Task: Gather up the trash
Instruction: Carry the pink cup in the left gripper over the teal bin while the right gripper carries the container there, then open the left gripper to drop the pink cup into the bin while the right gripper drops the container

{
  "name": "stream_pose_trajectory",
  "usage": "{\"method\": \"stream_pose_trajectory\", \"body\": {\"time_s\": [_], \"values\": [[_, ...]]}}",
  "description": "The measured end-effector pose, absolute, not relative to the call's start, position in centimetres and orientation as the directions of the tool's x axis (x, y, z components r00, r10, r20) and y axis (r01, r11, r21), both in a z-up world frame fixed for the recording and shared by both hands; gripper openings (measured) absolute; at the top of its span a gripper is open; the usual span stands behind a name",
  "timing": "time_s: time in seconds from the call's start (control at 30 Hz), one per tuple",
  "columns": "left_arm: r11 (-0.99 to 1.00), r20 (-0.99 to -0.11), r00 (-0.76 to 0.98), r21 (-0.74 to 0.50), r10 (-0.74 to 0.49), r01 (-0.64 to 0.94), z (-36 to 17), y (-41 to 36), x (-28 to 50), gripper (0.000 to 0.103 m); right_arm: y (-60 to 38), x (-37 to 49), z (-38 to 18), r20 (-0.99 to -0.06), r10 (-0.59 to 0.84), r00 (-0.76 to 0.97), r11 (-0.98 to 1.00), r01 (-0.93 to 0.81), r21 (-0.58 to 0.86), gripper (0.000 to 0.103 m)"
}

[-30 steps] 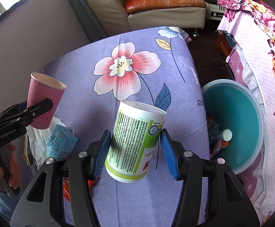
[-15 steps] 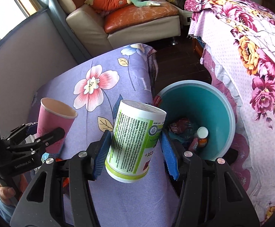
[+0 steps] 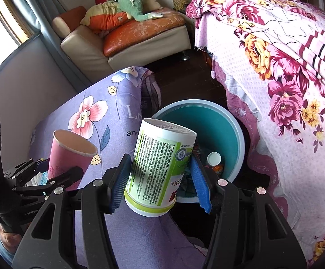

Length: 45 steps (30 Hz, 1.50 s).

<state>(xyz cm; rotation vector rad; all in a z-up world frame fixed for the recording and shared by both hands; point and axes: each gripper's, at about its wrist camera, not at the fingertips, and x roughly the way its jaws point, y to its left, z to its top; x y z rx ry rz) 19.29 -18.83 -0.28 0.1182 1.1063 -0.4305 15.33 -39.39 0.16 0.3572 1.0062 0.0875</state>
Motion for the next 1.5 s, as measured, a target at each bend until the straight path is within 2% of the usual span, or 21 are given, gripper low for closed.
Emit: {"method": "stream_pose_trajectory", "body": {"time_s": [0.83,0.9,1.03,1.5], "values": [[0.856,-0.907,0.280,-0.143,-0.314,0.497,-4.9,-28.1,22.4,0.072,-46.0,16.6,-2.2,-0.840,0.132,0.527,0.932,0.221,0.286,0.051],[0.856,-0.909,0.273,-0.148,-0.315,0.495,-5.1,-28.2,22.7,0.074,-46.1,16.7,-2.4,-0.844,0.127,0.522,0.933,0.226,0.280,0.051],[0.863,-0.903,0.287,-0.152,-0.319,0.482,-4.9,-27.7,22.9,0.089,-46.0,17.2,-2.6,-0.851,0.121,0.511,0.937,0.225,0.269,0.051],[0.896,-0.894,0.305,-0.191,-0.328,0.402,-4.1,-21.5,22.7,0.090,-42.5,18.9,-4.3,-0.886,0.142,0.441,0.956,0.170,0.238,0.052]]}}
